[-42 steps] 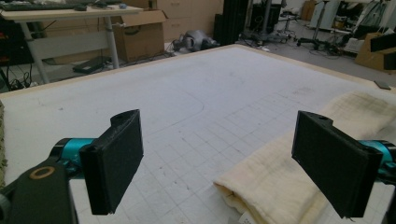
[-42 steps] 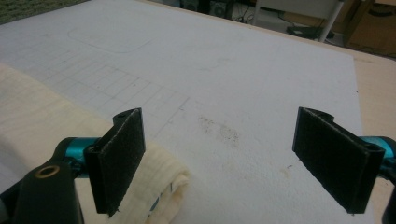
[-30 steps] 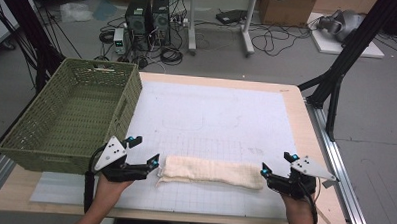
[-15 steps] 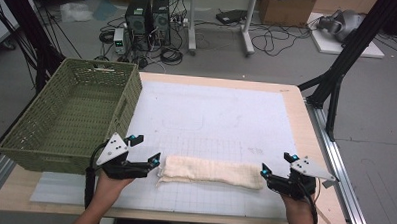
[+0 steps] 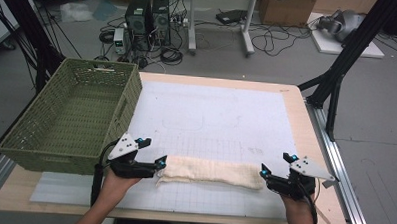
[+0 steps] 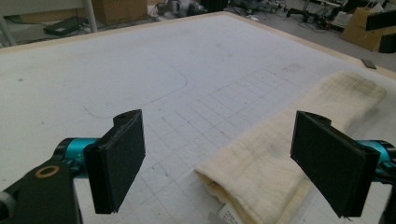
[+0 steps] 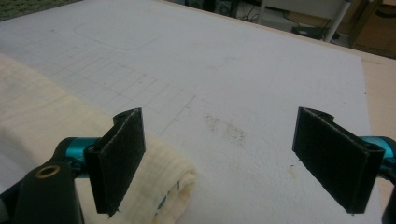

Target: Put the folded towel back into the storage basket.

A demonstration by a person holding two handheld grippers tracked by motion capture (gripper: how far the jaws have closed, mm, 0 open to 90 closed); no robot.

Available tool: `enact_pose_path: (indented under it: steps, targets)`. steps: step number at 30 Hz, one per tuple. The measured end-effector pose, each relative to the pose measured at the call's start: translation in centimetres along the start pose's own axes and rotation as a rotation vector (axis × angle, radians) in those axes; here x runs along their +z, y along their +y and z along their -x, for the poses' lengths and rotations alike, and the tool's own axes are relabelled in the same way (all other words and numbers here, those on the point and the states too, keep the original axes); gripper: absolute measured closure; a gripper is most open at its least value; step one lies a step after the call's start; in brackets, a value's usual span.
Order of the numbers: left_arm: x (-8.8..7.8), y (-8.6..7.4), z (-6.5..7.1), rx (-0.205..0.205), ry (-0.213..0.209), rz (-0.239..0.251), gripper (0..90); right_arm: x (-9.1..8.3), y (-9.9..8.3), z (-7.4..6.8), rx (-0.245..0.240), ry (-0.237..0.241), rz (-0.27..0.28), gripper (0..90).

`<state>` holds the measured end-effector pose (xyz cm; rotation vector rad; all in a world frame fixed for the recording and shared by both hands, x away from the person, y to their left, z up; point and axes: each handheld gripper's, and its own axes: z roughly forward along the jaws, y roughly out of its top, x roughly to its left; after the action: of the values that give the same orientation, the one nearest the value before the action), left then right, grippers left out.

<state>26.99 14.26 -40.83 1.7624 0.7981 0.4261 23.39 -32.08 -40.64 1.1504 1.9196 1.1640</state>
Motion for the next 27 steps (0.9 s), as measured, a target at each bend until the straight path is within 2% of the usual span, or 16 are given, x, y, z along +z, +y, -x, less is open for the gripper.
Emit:
enact_pose_path:
  steps: [10, 13, 16, 27]
  targets:
    - [1.4, -0.5, 0.2, -0.012, -0.029, -0.055, 18.7, -0.1, -0.1, 0.1, -0.003, -0.002, -0.005, 15.7]
    - [2.0, -0.8, 0.2, -0.011, -0.046, -0.082, 20.4, -0.1, -0.1, 0.1, 0.002, -0.017, -0.003, 15.7]
    - [2.4, -0.9, 0.2, -0.016, -0.048, -0.096, 20.8, -0.2, -0.1, 0.1, 0.001, -0.016, 0.0, 15.7]
    - [3.9, -2.0, -0.5, -0.052, -0.044, -0.209, 22.1, 0.0, -0.4, 0.1, -0.003, -0.002, -0.018, 15.7]
